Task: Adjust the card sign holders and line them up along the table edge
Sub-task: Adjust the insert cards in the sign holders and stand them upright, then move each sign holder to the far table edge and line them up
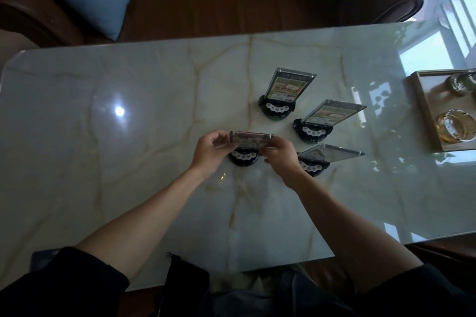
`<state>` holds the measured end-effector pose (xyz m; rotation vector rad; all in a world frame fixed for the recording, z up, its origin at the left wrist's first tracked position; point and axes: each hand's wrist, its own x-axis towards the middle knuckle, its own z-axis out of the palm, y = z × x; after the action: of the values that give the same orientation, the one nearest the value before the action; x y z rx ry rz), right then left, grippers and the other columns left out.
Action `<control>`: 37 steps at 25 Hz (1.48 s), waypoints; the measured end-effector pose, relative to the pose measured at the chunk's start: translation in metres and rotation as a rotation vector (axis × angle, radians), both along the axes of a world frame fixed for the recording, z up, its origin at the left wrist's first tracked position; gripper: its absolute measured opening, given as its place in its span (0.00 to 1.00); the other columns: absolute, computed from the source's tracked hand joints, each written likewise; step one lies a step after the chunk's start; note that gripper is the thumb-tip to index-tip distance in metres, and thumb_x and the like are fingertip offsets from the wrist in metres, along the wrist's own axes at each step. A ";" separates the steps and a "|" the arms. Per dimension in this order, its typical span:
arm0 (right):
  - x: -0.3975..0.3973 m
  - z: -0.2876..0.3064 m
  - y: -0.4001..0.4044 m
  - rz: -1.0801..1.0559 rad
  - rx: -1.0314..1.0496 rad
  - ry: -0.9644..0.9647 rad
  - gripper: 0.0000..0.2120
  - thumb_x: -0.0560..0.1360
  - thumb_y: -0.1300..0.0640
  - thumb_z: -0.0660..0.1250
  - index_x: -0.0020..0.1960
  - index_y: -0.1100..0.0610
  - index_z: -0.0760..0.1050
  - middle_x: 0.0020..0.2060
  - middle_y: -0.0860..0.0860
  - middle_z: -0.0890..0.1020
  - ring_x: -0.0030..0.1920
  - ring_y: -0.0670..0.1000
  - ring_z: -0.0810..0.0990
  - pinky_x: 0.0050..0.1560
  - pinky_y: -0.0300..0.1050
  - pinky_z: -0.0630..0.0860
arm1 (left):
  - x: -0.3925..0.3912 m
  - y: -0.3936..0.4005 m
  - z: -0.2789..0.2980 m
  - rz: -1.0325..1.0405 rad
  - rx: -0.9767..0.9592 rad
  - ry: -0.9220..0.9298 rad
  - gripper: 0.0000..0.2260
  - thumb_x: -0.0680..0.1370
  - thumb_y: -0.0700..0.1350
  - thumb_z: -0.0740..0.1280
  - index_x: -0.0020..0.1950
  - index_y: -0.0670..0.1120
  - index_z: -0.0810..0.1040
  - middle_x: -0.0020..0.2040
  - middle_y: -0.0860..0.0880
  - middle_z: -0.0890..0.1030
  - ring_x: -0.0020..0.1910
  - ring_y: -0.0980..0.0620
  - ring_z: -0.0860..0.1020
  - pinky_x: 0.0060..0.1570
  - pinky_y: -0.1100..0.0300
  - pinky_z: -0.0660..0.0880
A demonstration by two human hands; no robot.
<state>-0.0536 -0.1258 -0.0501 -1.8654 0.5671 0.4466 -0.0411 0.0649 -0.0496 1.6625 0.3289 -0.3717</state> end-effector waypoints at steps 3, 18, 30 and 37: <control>-0.007 0.007 -0.001 0.024 0.035 0.015 0.11 0.74 0.63 0.69 0.53 0.50 0.79 0.47 0.48 0.85 0.43 0.44 0.83 0.42 0.44 0.79 | -0.004 -0.005 0.001 0.072 0.148 0.069 0.10 0.72 0.42 0.76 0.48 0.39 0.81 0.42 0.45 0.82 0.40 0.52 0.78 0.42 0.59 0.73; -0.104 0.014 -0.133 -0.057 -0.066 0.391 0.12 0.74 0.59 0.73 0.56 0.60 0.81 0.44 0.58 0.82 0.41 0.54 0.77 0.39 0.45 0.74 | -0.016 -0.128 0.052 -0.475 0.145 0.177 0.19 0.78 0.50 0.68 0.67 0.45 0.74 0.62 0.46 0.78 0.58 0.52 0.76 0.54 0.60 0.70; -0.013 0.048 -0.228 -0.231 -0.066 0.045 0.21 0.74 0.60 0.72 0.67 0.56 0.75 0.54 0.56 0.81 0.47 0.53 0.81 0.48 0.49 0.78 | 0.048 -0.190 0.084 -0.064 0.037 0.060 0.06 0.77 0.44 0.62 0.49 0.52 0.78 0.45 0.48 0.79 0.47 0.50 0.76 0.47 0.57 0.72; 0.047 0.056 -0.221 0.013 0.070 -0.056 0.25 0.75 0.63 0.72 0.70 0.53 0.72 0.62 0.57 0.77 0.58 0.59 0.80 0.51 0.50 0.81 | 0.075 -0.213 0.076 -0.314 0.351 0.020 0.19 0.74 0.43 0.73 0.65 0.47 0.78 0.56 0.50 0.80 0.57 0.52 0.76 0.56 0.61 0.68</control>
<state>-0.0067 -0.3464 0.0064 -1.8101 0.4966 0.4164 0.0334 -0.1486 0.0266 2.0635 0.1511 -0.5911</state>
